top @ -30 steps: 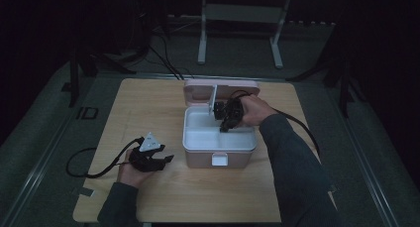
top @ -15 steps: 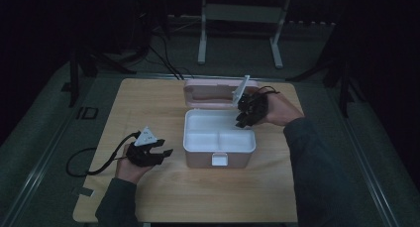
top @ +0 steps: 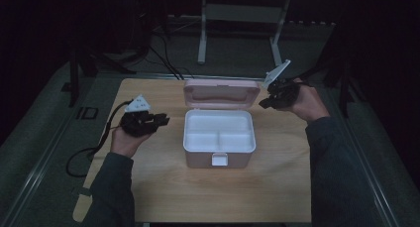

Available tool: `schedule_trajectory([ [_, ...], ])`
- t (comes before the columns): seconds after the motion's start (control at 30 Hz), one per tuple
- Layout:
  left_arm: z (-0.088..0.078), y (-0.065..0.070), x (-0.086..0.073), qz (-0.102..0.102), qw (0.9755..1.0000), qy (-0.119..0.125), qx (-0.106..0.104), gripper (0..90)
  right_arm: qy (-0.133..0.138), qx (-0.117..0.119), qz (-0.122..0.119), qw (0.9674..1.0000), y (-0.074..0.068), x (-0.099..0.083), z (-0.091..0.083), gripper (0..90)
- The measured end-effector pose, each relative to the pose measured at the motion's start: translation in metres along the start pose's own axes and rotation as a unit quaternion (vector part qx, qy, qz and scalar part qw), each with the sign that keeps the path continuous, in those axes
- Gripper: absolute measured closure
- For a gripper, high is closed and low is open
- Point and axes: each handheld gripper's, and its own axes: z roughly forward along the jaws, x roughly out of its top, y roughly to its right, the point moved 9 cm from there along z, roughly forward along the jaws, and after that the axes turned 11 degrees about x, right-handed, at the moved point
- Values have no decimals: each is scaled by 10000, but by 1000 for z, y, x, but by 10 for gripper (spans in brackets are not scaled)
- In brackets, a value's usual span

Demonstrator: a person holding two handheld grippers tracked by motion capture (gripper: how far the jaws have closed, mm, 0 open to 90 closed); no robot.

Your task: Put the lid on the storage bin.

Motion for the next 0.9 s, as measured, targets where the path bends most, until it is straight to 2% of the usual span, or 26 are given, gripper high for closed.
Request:
schedule_trajectory([
  [0.07, 1, -7, 15, -81, 9999, 84, -18, 888, 96, -156, 160, 9997, 8, 1, -4, 900],
  [0.1, 3, -11, 22, -123, 9999, 96, 2, 894, 174, -256, 229, 9993, 11, 2, -6, 900],
  [0.23, 9, -20, 50, -103, 9999, 105, 70, 896, 500, -421, 433, 9969, 22, 9, -14, 900],
  [0.33, 16, -20, 70, -70, 9998, 163, 117, 896, 785, -448, 447, 9949, 24, 20, -18, 900],
  [0.43, 26, -18, 87, -83, 9997, 166, 135, 895, 888, -589, 440, 9933, 26, 30, -21, 900],
  [0.53, 34, -16, 99, -192, 9996, 208, 56, 894, 1032, -565, 365, 9924, 23, 40, -23, 900],
  [0.6, 37, -13, 105, -195, 9995, 253, -21, 894, 1030, -572, 322, 9925, 21, 44, -23, 900],
  [0.7, 39, -6, 107, -80, 9994, 283, -171, 894, 1056, -514, 251, 9928, 20, 44, -23, 900],
  [0.9, 37, 10, 97, 52, 9988, 333, -363, 894, 1314, -195, 102, 9911, 8, 40, -20, 900],
])
